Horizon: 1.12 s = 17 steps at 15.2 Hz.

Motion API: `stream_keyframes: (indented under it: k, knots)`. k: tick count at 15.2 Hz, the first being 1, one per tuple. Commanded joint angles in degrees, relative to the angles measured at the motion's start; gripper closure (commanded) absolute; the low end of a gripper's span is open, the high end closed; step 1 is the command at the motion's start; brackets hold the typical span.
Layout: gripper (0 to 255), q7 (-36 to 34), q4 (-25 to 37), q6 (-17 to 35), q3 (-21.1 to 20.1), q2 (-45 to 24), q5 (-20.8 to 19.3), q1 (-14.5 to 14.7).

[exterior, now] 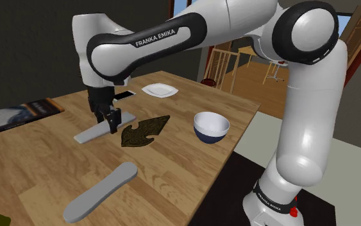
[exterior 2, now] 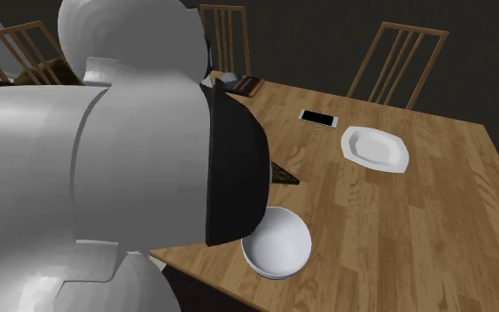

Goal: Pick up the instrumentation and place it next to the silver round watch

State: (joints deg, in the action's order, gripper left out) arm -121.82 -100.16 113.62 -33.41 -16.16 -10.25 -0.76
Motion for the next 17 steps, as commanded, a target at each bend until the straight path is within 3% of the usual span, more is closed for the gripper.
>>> stream_keyframes:
  k: [1, 9, 17]
  knots:
    - [255, -1.9, -2.6, 0.9, -0.9, 1.8, 0.7, 0.8]
    - [255, -10.5, -8.3, 2.4, -5.0, 6.3, 2.8, 5.6]
    - [255, -20.8, -9.6, 2.6, -9.1, 7.2, 2.8, 11.7]
